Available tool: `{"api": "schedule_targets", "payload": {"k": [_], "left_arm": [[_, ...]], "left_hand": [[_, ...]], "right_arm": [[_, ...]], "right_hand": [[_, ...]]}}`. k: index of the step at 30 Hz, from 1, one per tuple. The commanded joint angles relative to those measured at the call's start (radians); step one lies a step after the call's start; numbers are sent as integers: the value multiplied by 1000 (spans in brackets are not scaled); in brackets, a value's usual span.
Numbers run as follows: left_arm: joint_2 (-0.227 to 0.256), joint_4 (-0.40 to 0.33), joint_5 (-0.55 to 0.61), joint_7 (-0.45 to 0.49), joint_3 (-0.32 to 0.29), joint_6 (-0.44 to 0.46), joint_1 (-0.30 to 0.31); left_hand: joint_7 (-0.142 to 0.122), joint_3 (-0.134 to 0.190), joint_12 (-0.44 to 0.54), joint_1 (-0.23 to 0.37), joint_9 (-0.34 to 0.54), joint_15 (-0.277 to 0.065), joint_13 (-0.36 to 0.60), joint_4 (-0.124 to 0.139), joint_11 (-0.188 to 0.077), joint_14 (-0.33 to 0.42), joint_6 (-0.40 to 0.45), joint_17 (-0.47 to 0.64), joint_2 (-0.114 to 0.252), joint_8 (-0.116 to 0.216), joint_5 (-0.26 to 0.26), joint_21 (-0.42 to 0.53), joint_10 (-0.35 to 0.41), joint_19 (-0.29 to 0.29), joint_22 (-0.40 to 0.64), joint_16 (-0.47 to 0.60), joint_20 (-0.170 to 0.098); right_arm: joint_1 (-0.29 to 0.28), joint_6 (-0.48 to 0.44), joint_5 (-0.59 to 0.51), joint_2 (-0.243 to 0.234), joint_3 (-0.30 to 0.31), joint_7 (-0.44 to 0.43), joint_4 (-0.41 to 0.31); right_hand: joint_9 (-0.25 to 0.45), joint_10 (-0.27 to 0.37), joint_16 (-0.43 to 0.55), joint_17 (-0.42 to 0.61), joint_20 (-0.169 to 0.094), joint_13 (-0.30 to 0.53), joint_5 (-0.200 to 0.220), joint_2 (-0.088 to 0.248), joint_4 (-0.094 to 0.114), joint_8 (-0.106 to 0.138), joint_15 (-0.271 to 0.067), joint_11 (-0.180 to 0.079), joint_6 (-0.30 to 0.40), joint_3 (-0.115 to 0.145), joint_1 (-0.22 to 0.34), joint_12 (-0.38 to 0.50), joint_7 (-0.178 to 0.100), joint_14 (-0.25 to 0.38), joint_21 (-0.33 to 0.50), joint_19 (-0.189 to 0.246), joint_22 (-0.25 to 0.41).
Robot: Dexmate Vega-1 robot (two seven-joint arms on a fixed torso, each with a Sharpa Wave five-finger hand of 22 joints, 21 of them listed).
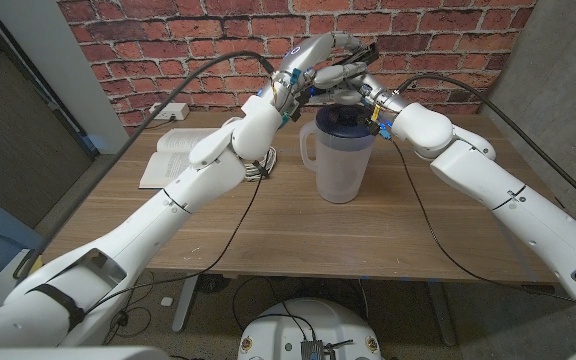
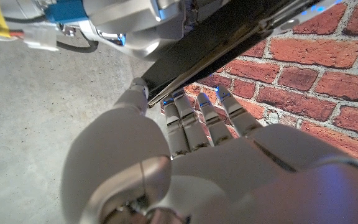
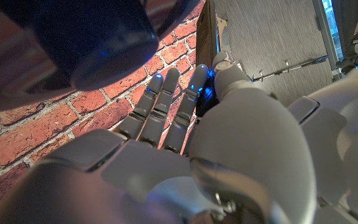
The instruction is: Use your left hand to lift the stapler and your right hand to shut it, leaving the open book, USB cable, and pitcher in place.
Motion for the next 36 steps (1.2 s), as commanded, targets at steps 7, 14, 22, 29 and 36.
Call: {"api": "schedule_targets", "payload": {"k": [7, 14, 22, 29, 36], "left_arm": [[-41, 29, -9, 131, -5, -64, 47], [-51, 27, -40, 127, -9, -66, 61], [-61, 45, -98, 121, -16, -85, 67], [-86, 109, -82, 220, -15, -186, 68], [-93, 134, -84, 227, -18, -207, 61]], "left_hand": [[-14, 104, 47, 34, 16, -151, 31, 33, -27, 101, 86, 5, 24, 23, 1, -4, 141, 35, 5, 17, -19], [-19, 112, 49, 40, 19, -157, 35, 31, -34, 118, 85, 7, 23, 21, 1, -4, 151, 41, 5, 22, -28], [-35, 116, 47, 41, 24, -161, 39, 32, -36, 119, 86, 7, 20, 22, 1, -5, 151, 43, 5, 19, -32], [-44, 121, 45, 50, 38, -167, 45, 29, -44, 145, 90, 13, 24, 30, -2, 0, 161, 62, 6, 30, -34], [-44, 121, 46, 55, 43, -168, 48, 25, -43, 150, 94, 14, 21, 34, -3, 0, 169, 63, 6, 32, -34]], "right_arm": [[-25, 15, 20, -3, 8, 2, -4], [-39, 24, 33, -7, 15, 0, -7], [-58, 40, 57, -2, 26, -9, 3], [-60, 51, 77, 8, 32, -16, 24], [-58, 57, 92, 16, 35, -20, 39]], "right_hand": [[4, 11, -4, 7, -57, -2, 4, 56, 4, 2, -177, 4, 88, 1, 53, 0, 36, 12, 12, -8, 1], [5, 9, -5, 9, -57, -2, 4, 56, 4, 1, -177, 3, 88, 0, 53, 0, 35, 14, 15, -9, 0], [6, 10, -7, 10, -57, -2, 4, 56, 4, -1, -177, 4, 90, -1, 54, 0, 38, 16, 20, -11, -1], [6, 9, -9, 13, -57, -1, 4, 56, 4, -3, -177, 5, 89, -2, 55, 0, 39, 18, 25, -14, -1], [8, 14, -12, 14, -58, -4, 5, 57, 5, -3, -177, 2, 91, -2, 55, -1, 38, 18, 30, -15, -2]]}}
